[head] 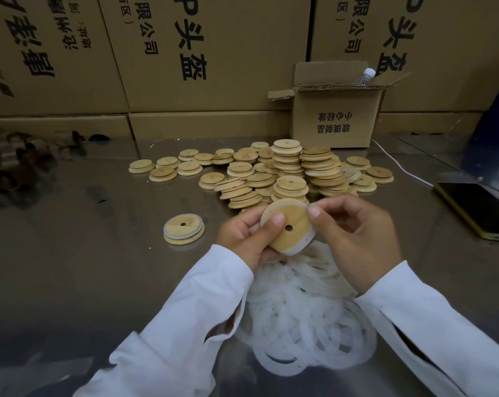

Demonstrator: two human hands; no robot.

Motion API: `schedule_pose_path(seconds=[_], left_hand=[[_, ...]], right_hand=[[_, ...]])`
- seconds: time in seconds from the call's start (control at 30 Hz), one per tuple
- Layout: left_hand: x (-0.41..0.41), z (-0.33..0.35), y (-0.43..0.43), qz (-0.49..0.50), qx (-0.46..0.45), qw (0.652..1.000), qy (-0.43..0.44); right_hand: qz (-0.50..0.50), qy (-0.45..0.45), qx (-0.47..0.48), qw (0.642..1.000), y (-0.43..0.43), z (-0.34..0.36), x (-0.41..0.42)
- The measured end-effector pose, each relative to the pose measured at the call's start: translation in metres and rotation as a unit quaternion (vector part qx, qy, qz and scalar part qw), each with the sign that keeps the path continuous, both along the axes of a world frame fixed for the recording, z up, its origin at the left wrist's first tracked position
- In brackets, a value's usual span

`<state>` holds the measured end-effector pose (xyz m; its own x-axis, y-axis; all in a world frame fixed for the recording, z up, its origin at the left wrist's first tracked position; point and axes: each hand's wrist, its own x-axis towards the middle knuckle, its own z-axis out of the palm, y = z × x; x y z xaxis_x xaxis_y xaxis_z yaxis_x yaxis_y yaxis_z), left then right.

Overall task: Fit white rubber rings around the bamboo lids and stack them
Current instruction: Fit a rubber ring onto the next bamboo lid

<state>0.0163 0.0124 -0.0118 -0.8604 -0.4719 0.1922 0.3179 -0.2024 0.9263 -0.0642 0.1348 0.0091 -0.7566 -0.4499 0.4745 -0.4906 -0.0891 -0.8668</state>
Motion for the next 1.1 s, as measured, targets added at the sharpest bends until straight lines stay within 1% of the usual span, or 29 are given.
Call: schedule_pose_path(seconds=[0.2, 0.33, 0.43, 0.53, 0.63, 0.77, 0.87, 0.97, 1.1], left_hand=[[-0.003, -0.003, 0.002, 0.035, 0.004, 0.999, -0.019], [-0.004, -0.004, 0.0, 0.041, 0.028, 0.999, -0.014], [-0.003, -0.005, 0.0, 0.031, 0.025, 0.999, 0.0], [-0.002, -0.005, 0.0, 0.025, 0.002, 1.0, -0.001], [-0.003, -0.005, 0.0, 0.033, -0.012, 0.999, -0.008], [-0.001, -0.004, -0.002, 0.053, -0.076, 0.996, -0.016], [-0.001, -0.002, -0.005, 0.053, -0.085, 0.995, -0.02], [-0.001, 0.0, -0.007, 0.058, -0.116, 0.992, -0.014], [0.001, 0.004, -0.009, 0.077, -0.191, 0.979, 0.005]], right_hand=[[-0.053, 0.075, 0.037, 0.995, -0.002, -0.005, 0.003], [-0.071, 0.063, 0.056, 0.994, 0.0, -0.006, 0.004], [-0.085, 0.092, 0.069, 0.99, 0.001, -0.006, 0.003], [-0.096, 0.115, 0.068, 0.986, 0.002, -0.006, 0.002], [-0.075, 0.127, 0.071, 0.986, 0.001, -0.008, 0.002], [-0.053, 0.146, 0.092, 0.984, 0.001, -0.008, 0.002], [-0.044, 0.162, 0.105, 0.98, 0.001, -0.004, -0.001], [-0.032, 0.148, 0.101, 0.983, 0.002, -0.002, -0.002], [-0.015, 0.087, 0.097, 0.991, 0.002, 0.0, -0.003]])
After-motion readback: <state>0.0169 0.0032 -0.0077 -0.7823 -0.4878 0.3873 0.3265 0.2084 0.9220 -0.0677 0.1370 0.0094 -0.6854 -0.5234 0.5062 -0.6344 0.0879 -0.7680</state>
